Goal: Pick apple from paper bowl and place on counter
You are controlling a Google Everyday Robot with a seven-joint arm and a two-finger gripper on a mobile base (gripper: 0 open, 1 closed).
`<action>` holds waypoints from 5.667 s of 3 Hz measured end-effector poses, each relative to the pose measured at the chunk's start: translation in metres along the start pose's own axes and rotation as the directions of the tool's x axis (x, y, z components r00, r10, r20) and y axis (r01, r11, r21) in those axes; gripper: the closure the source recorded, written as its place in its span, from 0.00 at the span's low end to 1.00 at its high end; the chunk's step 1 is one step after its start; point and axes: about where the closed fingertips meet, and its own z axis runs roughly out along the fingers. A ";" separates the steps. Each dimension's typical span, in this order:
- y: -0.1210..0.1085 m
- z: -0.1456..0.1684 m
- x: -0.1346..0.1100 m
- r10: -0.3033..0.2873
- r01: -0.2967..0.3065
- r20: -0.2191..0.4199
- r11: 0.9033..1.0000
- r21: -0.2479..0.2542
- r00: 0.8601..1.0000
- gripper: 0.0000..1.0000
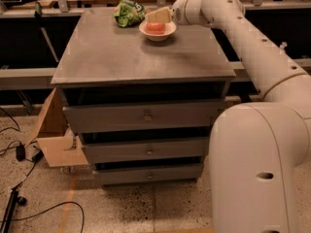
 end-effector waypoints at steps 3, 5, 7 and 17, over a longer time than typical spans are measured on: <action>-0.001 0.038 0.020 0.011 -0.008 -0.074 0.999 0.040 0.997 0.05; 0.009 0.057 0.028 0.016 -0.015 -0.103 1.000 0.013 0.995 0.27; 0.014 0.072 0.044 0.030 -0.032 -0.141 0.999 -0.010 0.990 0.30; 0.024 0.052 0.032 -0.151 0.148 -0.109 0.988 -0.033 0.983 1.00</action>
Offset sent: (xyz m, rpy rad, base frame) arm 0.0313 0.0099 -0.0291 -0.0674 0.0593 -0.0654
